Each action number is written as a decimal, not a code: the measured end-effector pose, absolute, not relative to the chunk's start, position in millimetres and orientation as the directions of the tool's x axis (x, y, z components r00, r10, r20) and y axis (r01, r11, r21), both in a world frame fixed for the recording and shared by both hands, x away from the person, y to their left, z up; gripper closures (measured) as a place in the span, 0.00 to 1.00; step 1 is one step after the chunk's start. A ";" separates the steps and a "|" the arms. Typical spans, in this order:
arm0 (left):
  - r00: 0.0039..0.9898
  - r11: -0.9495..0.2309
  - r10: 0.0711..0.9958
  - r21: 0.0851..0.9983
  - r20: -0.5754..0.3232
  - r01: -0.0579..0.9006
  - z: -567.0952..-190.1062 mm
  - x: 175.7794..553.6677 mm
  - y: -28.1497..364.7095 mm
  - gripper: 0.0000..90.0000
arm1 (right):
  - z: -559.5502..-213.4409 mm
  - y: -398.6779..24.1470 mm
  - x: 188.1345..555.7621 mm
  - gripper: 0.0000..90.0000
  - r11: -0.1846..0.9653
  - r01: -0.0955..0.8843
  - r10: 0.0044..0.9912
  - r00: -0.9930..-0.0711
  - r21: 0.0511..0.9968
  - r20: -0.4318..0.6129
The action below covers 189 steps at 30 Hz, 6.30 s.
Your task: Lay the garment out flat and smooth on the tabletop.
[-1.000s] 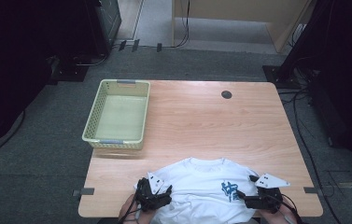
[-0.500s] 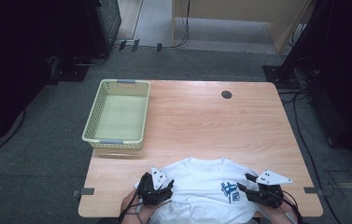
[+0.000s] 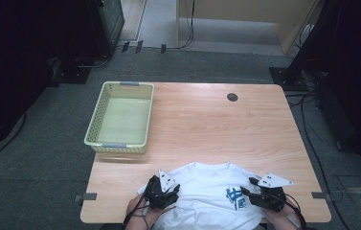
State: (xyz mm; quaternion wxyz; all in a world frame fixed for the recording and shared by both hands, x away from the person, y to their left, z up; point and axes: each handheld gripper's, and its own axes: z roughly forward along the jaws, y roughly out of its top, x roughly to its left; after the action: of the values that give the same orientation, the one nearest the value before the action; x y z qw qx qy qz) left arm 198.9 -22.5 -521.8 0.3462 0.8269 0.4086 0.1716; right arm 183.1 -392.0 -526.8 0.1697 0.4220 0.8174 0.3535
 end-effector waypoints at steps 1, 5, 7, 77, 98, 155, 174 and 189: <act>0.608 -0.426 0.794 0.714 0.001 0.556 -522.0 195.4 -20.7 0.56 | -526.9 -392.0 179.9 0.53 0.393 0.570 0.810 -0.587 0.721 0.022; 0.612 -0.427 0.791 0.715 -0.002 0.553 -522.4 179.9 -13.6 0.56 | -528.7 -394.2 163.7 0.50 0.389 0.560 0.805 -0.592 0.732 0.025; 0.613 -0.431 0.790 0.710 -0.002 0.557 -521.7 173.9 -11.8 0.56 | -529.2 -395.5 156.0 0.48 0.392 0.556 0.802 -0.597 0.733 0.025; 0.533 -0.381 0.846 0.703 0.002 0.601 -521.5 303.1 -46.8 0.41 | -531.9 -433.2 276.9 0.42 0.382 0.535 0.797 -0.604 0.754 0.024; 0.548 -0.379 0.837 0.729 0.007 0.570 -512.8 292.7 -43.0 0.36 | -524.0 -432.5 265.5 0.31 0.348 0.559 0.810 -0.583 0.753 0.059; 0.541 -0.380 0.841 0.709 -0.002 0.594 -522.6 296.4 -39.0 0.39 | -533.5 -472.9 269.8 0.29 0.290 0.593 0.881 -0.472 0.751 0.032; 0.491 -0.342 0.871 0.710 -0.006 0.615 -522.5 316.7 -37.3 0.39 | -533.8 -474.5 288.3 0.28 0.298 0.586 0.877 -0.481 0.754 0.027; 0.474 -0.323 0.881 0.723 -0.006 0.611 -524.2 328.6 -39.9 0.38 | -533.8 -476.5 305.2 0.28 0.303 0.582 0.875 -0.484 0.754 0.022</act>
State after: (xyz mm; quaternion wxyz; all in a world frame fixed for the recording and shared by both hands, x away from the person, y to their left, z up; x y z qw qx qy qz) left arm 328.6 -39.9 -524.2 0.3388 0.7887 0.4727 0.1991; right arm 305.2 -476.5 -533.8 0.2019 0.4662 0.7815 0.3621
